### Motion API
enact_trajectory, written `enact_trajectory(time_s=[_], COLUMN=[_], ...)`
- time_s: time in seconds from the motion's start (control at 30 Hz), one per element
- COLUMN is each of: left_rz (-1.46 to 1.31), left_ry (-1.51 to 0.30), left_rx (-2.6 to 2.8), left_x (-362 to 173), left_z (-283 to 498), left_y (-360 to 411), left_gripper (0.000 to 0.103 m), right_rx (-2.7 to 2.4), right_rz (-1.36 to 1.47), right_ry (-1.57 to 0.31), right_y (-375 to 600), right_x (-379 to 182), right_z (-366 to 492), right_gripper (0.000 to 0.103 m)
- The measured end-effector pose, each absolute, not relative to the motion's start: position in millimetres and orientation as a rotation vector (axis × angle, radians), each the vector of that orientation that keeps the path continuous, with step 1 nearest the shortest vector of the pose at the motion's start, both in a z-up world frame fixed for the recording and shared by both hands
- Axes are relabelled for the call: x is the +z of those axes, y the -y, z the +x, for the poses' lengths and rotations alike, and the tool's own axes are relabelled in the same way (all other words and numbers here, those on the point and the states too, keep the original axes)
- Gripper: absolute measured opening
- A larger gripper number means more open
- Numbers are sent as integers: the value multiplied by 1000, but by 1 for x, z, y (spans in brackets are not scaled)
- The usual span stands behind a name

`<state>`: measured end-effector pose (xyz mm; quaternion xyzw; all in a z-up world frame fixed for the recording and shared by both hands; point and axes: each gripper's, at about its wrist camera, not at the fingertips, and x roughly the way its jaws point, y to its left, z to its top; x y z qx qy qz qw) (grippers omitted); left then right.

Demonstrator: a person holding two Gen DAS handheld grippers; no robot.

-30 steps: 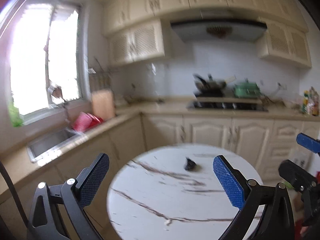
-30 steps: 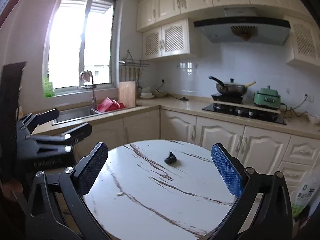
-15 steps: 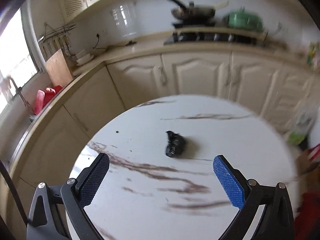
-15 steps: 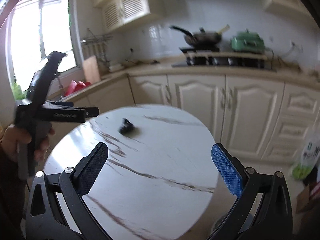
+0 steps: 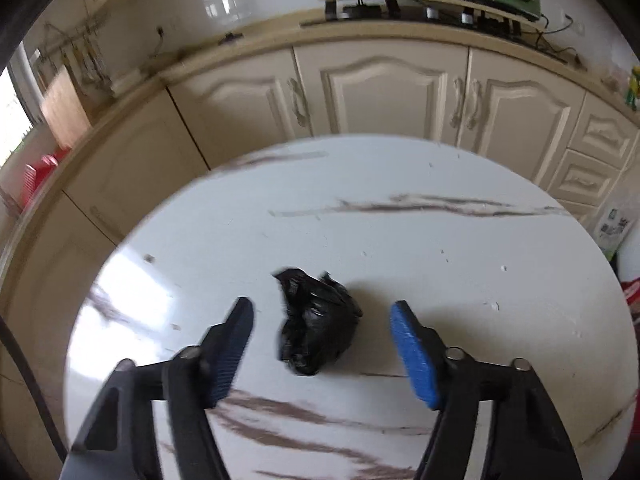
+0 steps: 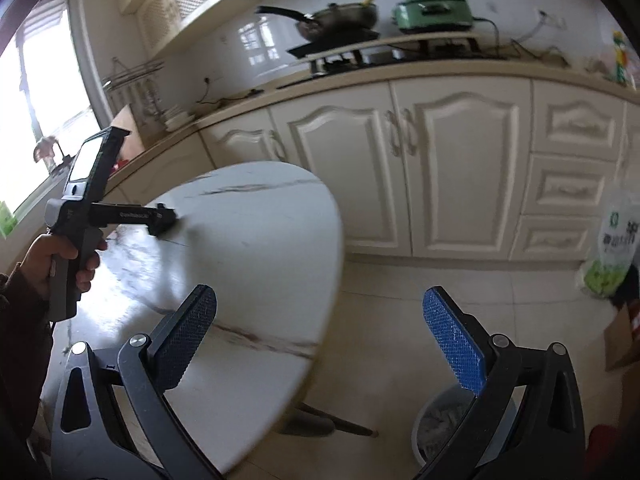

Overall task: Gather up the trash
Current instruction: 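Close the left tool on the black plastic bag and lift it, then carry the black bag over the blue bin and open the left tool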

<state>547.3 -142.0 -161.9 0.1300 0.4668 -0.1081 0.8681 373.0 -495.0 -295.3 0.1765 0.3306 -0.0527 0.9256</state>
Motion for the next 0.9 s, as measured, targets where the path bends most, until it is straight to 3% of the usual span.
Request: enact_trajectory(time_s=[0.03,0.07,0.3,0.57,0.77,0.9], left_rz=[267,242,259,251,290,335], left_ry=[-990,-965,-896,-778,-825,-926], left_rx=[-231,-239,-207,-416,-663,-739], left_x=[-166,-163,-141,-109,-141,-206], left_z=[549,545,501,372,321,336], left_y=[140,136,140,204,298,364], left_gripper=[45,32,29,29,30,30], right_rx=[-120,-130,-261,-384,-428,-430], right_rz=[376,390,458,518,591,661], right_ry=[-683,-685,-743,-903,-1023,-1120], right_y=[501,508,564,628,674,700], right_x=[-299,-302,-341,-436,-510,-578], right_z=[369,364,306,230,193,187], right_gripper=[103,103,103,103,103,103])
